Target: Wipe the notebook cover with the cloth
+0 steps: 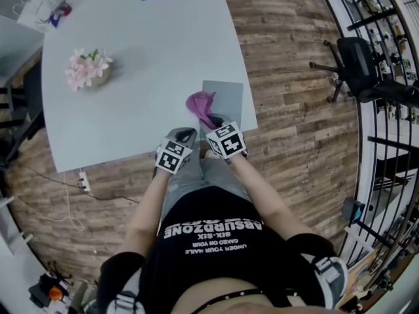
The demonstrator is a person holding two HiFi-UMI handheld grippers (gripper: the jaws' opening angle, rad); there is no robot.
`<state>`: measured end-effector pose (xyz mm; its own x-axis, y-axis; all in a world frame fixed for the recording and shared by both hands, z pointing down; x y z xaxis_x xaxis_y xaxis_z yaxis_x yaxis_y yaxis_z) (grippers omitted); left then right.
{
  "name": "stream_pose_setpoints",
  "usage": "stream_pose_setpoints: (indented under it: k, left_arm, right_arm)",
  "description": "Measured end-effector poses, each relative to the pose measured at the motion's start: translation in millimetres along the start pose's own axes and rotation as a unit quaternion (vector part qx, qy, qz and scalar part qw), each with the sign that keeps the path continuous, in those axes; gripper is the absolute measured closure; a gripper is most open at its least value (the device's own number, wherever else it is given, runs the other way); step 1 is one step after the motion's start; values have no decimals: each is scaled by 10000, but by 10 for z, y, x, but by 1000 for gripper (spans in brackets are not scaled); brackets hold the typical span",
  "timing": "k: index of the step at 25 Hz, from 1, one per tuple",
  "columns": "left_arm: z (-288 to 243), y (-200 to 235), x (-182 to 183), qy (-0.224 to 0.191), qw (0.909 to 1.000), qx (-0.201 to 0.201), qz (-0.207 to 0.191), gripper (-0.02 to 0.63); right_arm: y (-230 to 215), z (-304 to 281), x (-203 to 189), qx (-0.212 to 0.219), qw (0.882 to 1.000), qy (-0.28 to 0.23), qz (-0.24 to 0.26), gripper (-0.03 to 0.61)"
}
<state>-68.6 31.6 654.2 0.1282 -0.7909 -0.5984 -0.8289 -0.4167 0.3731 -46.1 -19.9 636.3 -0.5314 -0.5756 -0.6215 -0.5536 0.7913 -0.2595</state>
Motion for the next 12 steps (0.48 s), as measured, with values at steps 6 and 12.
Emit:
stream_pose_setpoints:
  k: [6, 12]
  left_arm:
    - [0, -94, -62, 20, 10000, -1, -16, 597]
    - [15, -209, -151, 50, 10000, -28, -32, 597]
  right_arm:
    - [165, 57, -137, 140, 9999, -39, 32, 494]
    - [303, 116, -264, 259, 9996, -43, 45, 494]
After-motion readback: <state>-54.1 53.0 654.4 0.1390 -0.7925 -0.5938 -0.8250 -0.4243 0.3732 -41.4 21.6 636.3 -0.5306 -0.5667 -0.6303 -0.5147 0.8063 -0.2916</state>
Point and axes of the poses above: the fingertips, and each gripper's own axes: z backward along the fingers, y to its left, x out of its top, the point moved 1 cm from there along z, backward along the fingers, and after that the axes turned 5 degrees about z, right-handed, at the moved point
